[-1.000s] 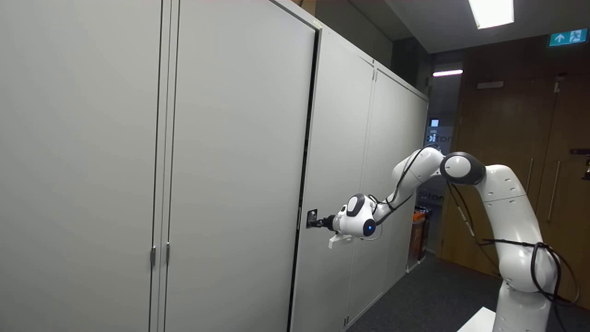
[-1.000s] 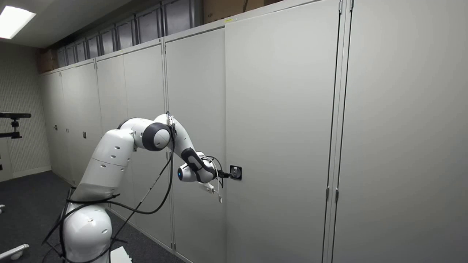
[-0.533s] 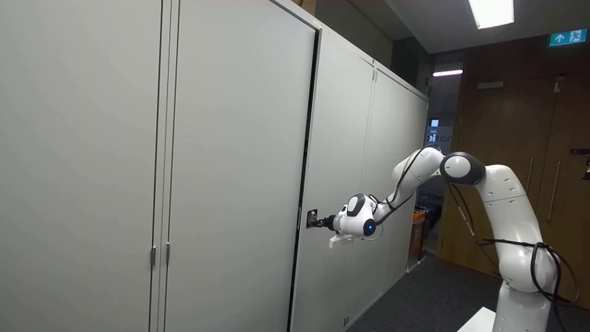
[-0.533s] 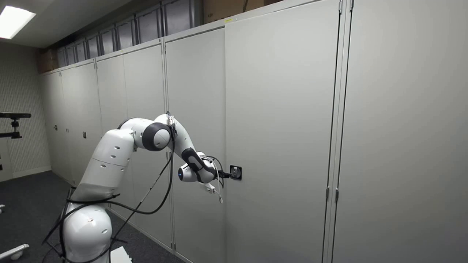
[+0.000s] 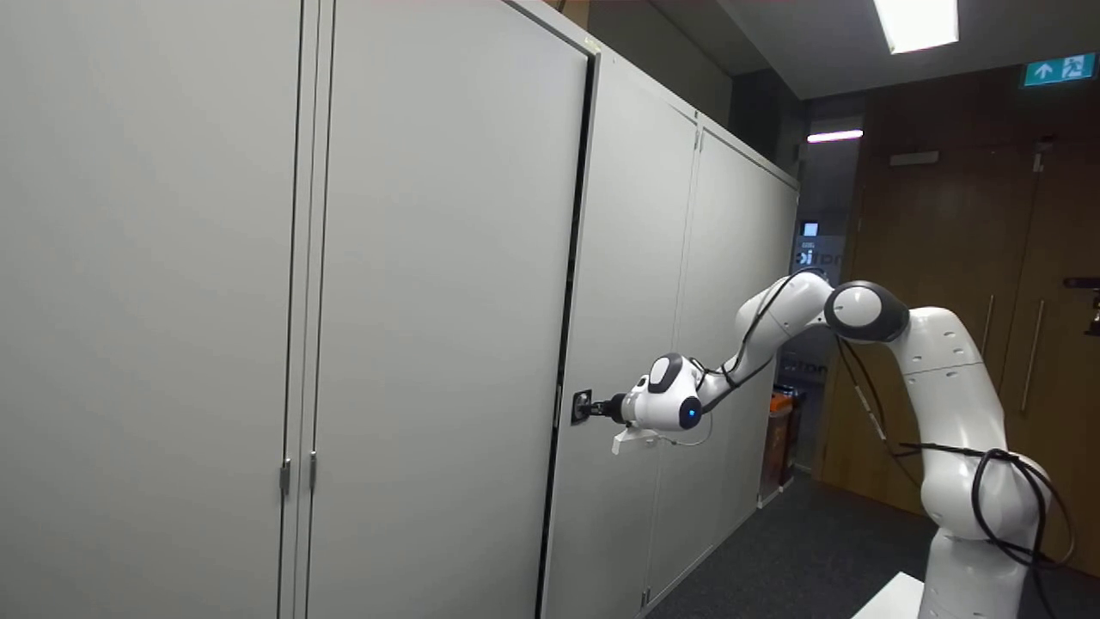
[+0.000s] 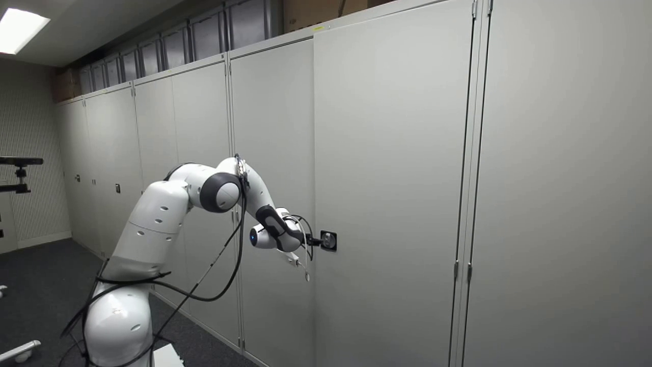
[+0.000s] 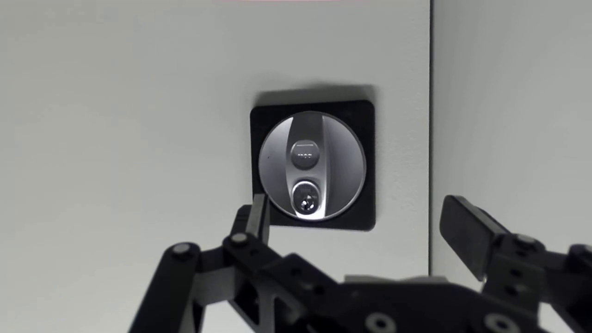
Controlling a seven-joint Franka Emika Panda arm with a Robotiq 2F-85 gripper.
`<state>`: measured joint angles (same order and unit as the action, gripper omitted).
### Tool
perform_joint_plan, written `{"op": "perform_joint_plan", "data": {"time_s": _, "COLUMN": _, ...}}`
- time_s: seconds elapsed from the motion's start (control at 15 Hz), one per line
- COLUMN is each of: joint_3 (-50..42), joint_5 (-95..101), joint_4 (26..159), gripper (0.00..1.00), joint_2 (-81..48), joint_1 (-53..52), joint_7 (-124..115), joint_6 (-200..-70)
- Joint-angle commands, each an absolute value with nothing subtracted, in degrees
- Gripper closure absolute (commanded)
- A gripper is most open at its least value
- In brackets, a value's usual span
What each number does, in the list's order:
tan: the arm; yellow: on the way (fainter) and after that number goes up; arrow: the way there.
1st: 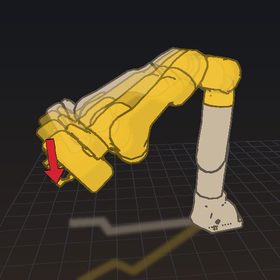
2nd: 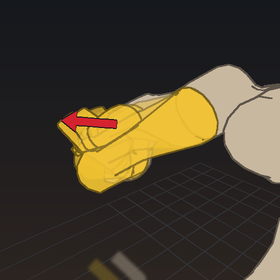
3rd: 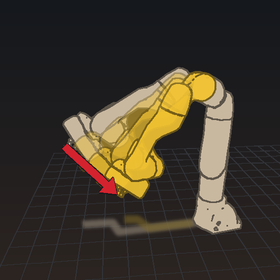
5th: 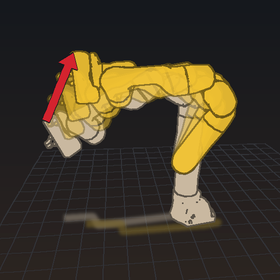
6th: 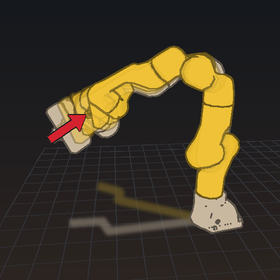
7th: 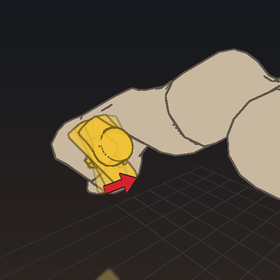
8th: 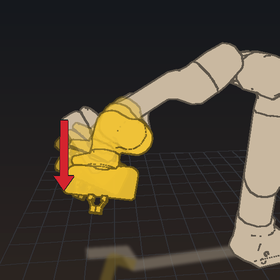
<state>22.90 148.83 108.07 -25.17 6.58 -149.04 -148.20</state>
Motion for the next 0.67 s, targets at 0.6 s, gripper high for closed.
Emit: {"op": "perform_joint_plan", "data": {"time_s": 0.6, "joint_3": 44.48, "joint_5": 148.83, "joint_4": 103.51, "gripper": 0.00, "joint_2": -30.63, "joint_1": 29.39, "joint_7": -138.15, "joint_6": -162.04}}
